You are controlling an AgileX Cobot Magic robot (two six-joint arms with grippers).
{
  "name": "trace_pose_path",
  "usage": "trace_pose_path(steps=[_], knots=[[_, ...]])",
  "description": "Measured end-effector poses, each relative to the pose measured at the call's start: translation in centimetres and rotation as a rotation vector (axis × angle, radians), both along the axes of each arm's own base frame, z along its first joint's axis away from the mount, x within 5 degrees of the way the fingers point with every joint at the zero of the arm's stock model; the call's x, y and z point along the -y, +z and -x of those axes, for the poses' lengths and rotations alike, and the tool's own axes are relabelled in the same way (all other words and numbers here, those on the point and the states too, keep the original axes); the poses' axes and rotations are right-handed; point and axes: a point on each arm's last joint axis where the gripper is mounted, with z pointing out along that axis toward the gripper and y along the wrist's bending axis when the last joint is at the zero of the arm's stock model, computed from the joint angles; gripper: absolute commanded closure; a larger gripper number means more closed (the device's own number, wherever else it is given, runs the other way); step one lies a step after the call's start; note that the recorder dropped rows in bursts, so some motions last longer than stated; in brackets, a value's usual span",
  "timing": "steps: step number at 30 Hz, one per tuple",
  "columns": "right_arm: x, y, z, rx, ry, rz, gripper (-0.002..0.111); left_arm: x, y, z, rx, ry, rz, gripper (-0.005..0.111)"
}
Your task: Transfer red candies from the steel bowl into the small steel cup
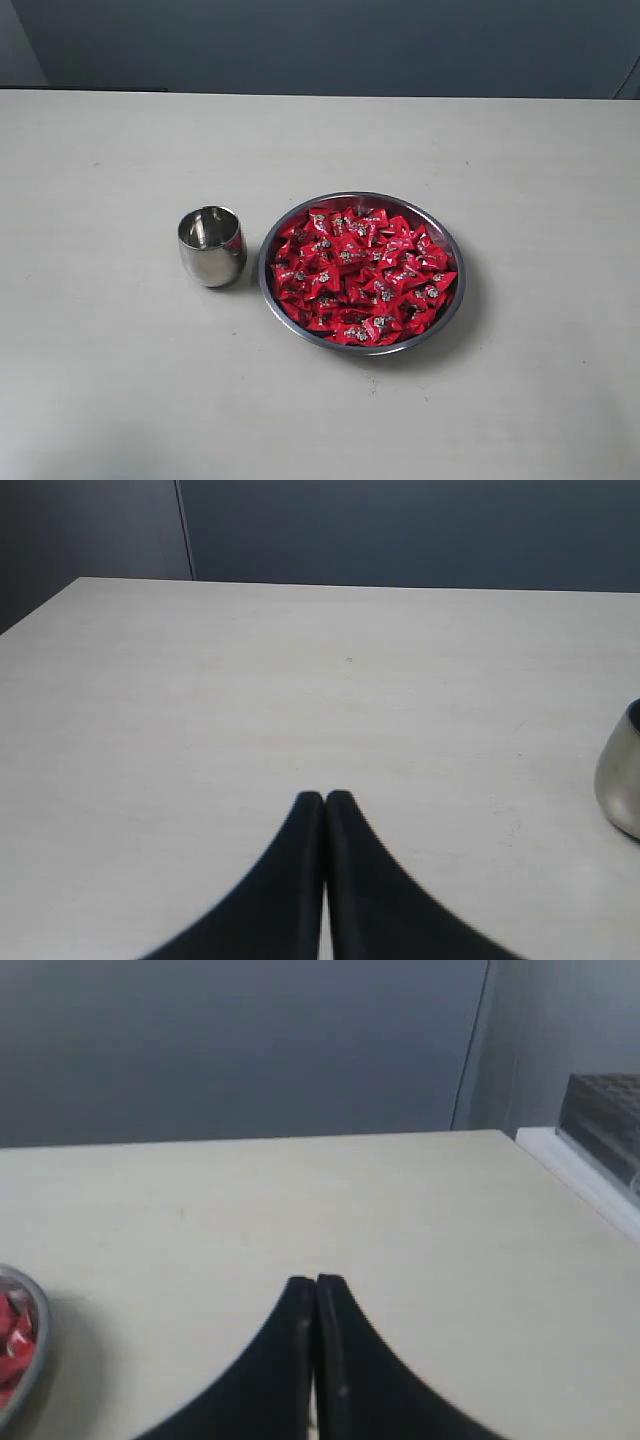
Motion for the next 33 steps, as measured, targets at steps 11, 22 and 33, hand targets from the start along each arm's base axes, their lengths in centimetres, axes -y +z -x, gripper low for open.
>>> trace_pose_path(steps=[11, 22, 33], knots=[[0.1, 2.6, -0.1, 0.28, -0.023, -0.231, 0.109, 0.0, 0.0, 0.0, 0.0, 0.0, 0.0, 0.106], [0.5, 3.7, 0.1, 0.407, -0.044, -0.265, 0.109, 0.0, 0.0, 0.0, 0.0, 0.0, -0.001, 0.106], [1.5, 5.5, 0.9, 0.64, -0.107, -0.412, 0.109, 0.0, 0.0, 0.0, 0.0, 0.0, -0.001, 0.106]])
